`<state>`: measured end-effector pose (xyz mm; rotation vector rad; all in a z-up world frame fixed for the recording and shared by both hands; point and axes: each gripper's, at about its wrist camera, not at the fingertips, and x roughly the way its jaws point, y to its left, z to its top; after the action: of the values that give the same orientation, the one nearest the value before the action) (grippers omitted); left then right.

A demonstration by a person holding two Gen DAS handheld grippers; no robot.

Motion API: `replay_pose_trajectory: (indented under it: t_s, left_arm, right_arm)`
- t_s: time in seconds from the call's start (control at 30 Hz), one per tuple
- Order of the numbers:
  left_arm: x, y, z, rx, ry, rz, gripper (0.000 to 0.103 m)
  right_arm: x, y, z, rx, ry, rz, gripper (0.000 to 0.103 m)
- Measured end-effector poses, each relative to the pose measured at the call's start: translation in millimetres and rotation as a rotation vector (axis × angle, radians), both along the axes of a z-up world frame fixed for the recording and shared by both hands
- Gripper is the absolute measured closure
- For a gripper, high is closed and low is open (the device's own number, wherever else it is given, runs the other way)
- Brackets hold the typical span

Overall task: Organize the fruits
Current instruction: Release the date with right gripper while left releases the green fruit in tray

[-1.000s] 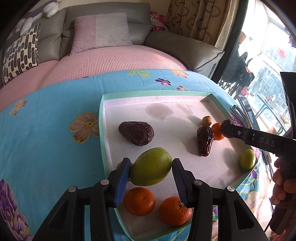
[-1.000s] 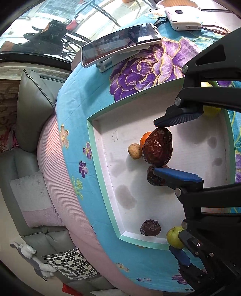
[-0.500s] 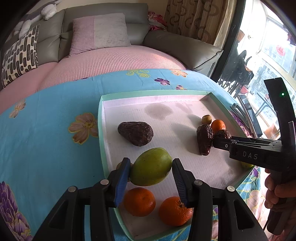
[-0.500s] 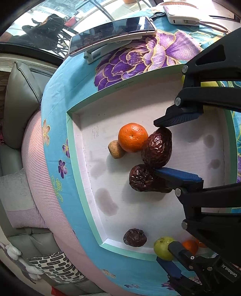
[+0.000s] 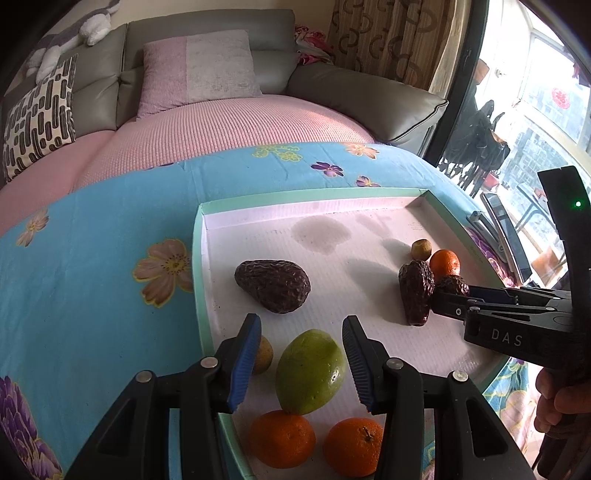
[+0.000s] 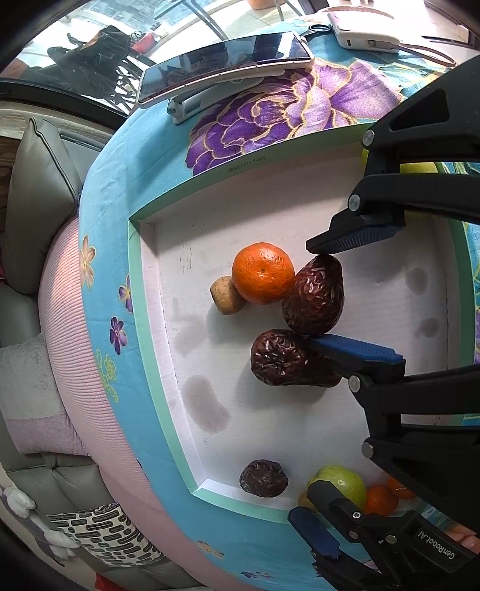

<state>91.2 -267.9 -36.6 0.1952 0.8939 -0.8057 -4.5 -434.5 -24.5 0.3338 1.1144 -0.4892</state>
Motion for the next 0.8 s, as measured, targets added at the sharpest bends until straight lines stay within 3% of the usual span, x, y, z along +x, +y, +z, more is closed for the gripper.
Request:
replay_pose_trajectory:
  t_s: [0.23,0.6,0.63,0.8]
  left_arm:
    - [2.2,1.8,2.4,0.003,0.011,0.017,0.054]
    - [5.4,26.8,31.4,-0.015,0.012,0.095,0.053]
    - [7.4,30.1,31.7,-0.01,0.018,0.112,0.052]
    - [20.2,50.6,24.0,0.019,0.072,0.22,0.037]
  right_arm:
    - [1.0,-1.8,0.2,0.0,-0.004,0.0,0.056]
    - [-5.0,2.2,21.0,-0.048,-0.044,-0.002,0.052]
    - [-5.4,2.8,22.6,-0.052,-0.048,-0.001,0.046]
    - [-3.3,5.0,21.1,-0.053,-0.036,0.01,0.043]
